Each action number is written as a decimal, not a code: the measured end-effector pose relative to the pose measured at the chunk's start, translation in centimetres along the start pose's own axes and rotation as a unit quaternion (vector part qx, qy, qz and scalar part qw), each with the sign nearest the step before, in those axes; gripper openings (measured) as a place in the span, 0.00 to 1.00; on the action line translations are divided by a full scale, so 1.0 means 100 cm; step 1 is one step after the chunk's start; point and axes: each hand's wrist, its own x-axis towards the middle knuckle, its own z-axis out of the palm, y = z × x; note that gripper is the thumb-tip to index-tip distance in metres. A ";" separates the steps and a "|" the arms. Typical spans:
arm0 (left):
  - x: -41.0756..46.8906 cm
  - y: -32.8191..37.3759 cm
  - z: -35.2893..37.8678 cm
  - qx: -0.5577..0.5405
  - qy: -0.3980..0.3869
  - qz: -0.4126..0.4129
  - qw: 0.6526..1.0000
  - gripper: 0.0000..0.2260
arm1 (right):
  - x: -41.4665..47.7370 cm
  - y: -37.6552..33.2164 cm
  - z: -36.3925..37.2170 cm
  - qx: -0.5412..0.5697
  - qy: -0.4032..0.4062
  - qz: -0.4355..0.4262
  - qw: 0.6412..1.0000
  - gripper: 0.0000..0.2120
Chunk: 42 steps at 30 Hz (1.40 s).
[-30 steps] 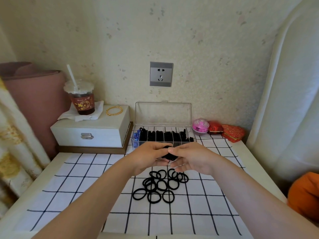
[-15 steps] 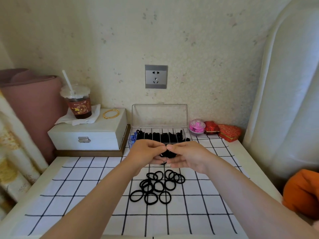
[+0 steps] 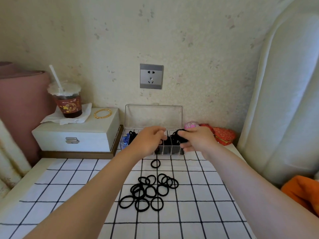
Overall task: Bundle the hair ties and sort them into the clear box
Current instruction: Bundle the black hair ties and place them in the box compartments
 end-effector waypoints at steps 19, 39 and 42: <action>0.072 -0.041 0.033 0.300 0.029 0.145 0.942 0.18 | 0.083 0.018 0.007 -0.506 0.024 -0.084 0.858 0.07; 0.068 -0.036 0.043 0.334 0.002 0.145 0.931 0.20 | 0.055 0.007 -0.007 -0.394 -0.122 -0.039 0.910 0.24; 0.068 -0.038 0.042 0.328 -0.001 0.142 0.934 0.20 | 0.045 0.013 -0.014 -0.408 -0.038 -0.150 0.900 0.27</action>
